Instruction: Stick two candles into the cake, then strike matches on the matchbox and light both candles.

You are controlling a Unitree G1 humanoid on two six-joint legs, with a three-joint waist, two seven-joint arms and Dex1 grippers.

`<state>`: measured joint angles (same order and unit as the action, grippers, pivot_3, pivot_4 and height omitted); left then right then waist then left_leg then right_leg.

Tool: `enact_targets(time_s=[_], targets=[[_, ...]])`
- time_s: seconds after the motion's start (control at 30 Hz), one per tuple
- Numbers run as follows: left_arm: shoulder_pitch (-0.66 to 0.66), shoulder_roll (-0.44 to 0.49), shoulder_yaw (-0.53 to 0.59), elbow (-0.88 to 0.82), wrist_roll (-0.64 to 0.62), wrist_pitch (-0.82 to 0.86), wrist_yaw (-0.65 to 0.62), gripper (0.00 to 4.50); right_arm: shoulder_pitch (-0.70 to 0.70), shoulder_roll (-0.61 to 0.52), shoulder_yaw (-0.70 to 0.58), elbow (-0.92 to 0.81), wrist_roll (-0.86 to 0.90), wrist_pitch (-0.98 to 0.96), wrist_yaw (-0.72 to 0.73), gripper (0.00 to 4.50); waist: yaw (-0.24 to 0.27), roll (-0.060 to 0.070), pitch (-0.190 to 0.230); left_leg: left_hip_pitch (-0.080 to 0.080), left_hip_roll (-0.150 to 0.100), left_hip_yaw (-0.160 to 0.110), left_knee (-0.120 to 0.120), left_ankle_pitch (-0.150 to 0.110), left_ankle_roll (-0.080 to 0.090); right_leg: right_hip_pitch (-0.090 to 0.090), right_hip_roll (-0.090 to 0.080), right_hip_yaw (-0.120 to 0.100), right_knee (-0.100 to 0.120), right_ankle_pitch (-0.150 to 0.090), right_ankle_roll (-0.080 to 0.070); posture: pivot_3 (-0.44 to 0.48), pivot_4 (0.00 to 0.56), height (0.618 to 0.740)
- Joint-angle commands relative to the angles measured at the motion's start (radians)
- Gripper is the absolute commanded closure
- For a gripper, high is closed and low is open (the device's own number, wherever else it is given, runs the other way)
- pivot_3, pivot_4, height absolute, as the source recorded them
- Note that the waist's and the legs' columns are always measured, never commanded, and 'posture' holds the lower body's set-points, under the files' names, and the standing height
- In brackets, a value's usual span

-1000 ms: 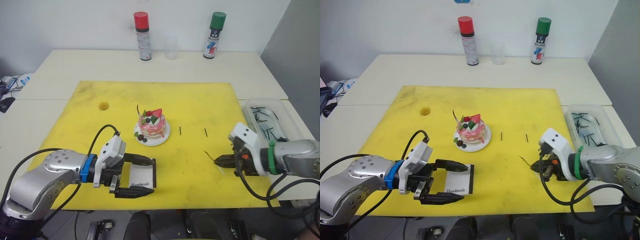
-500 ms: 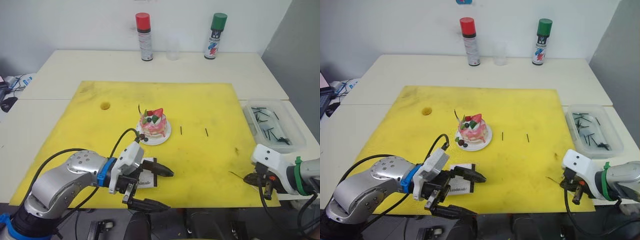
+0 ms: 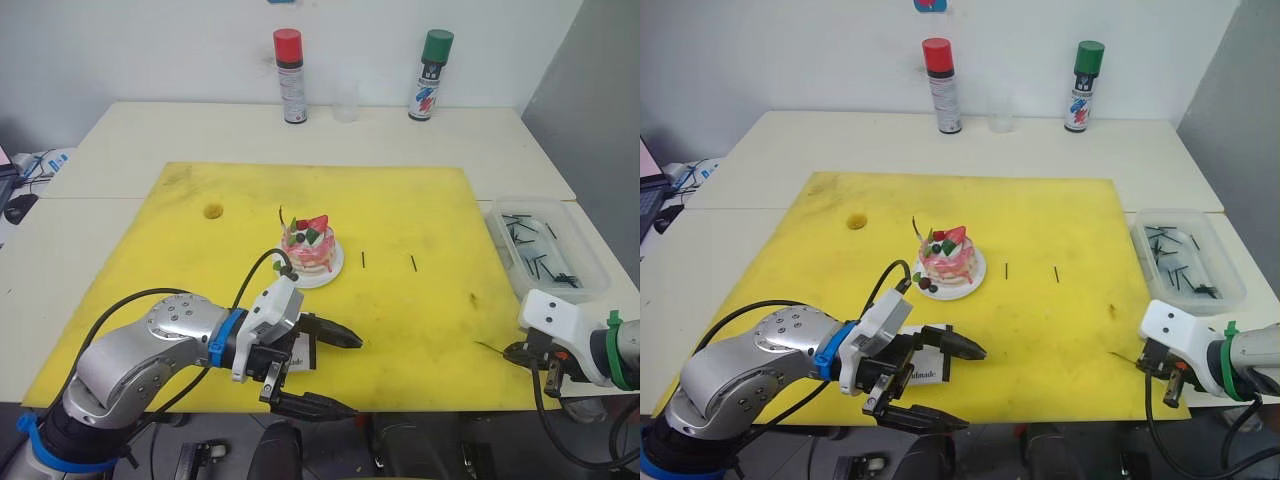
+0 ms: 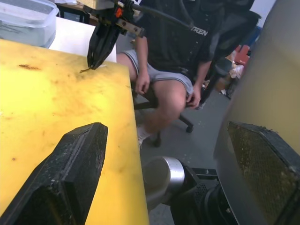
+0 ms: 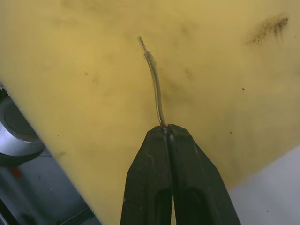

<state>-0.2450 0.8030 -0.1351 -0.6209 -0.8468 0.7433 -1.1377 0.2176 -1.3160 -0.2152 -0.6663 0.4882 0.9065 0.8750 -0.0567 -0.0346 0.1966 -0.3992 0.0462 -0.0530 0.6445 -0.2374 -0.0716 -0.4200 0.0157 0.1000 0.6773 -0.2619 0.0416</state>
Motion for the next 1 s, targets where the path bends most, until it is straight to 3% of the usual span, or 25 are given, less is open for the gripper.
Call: enact_targets(time_s=[0.03,0.23,0.43,0.6,1.0], targets=[[0.004,-0.008,-0.013,-0.022,0.004,-0.01,0.003,0.0,-0.003,-0.01,-0.017,-0.004,-0.038,-0.043,0.027,3.15,0.0,0.0,0.0,0.0,0.0,0.0,0.0,0.0,0.0,0.0,0.0,0.0,0.0,0.0,0.0,0.0,0.15,0.74],[0.042,-0.006,-0.03,0.02,0.053,-0.073,-0.044,0.0,0.042,0.022,-0.196,-0.068,0.0,0.028,0.105,1.07,0.002,0.0,0.0,0.0,0.0,0.0,0.0,0.0,0.0,0.0,0.0,0.0,0.001,0.0,0.0,0.0,0.15,0.74],[0.079,-0.01,-0.052,0.058,0.109,-0.139,-0.096,0.0,0.152,0.138,-0.344,-0.14,-0.019,0.123,0.076,1.07,0.007,0.0,0.0,0.0,0.0,-0.001,0.0,0.0,0.0,0.0,0.0,0.0,0.001,0.0,0.0,0.0,0.15,0.74],[0.098,-0.015,-0.064,0.075,0.144,-0.181,-0.119,0.0,0.195,0.202,-0.31,-0.181,-0.035,0.148,0.012,1.07,0.004,0.0,0.0,0.0,0.0,0.0,0.0,0.0,0.0,0.0,0.0,0.0,0.001,0.0,0.0,0.0,0.15,0.74],[0.097,-0.025,-0.064,0.05,0.142,-0.172,-0.11,0.0,0.041,0.18,-0.162,-0.15,-0.014,0.237,-0.066,1.07,0.002,0.0,0.0,0.0,0.0,0.0,0.001,0.0,0.0,0.0,0.0,0.001,0.001,0.0,0.0,0.0,0.15,0.74]])
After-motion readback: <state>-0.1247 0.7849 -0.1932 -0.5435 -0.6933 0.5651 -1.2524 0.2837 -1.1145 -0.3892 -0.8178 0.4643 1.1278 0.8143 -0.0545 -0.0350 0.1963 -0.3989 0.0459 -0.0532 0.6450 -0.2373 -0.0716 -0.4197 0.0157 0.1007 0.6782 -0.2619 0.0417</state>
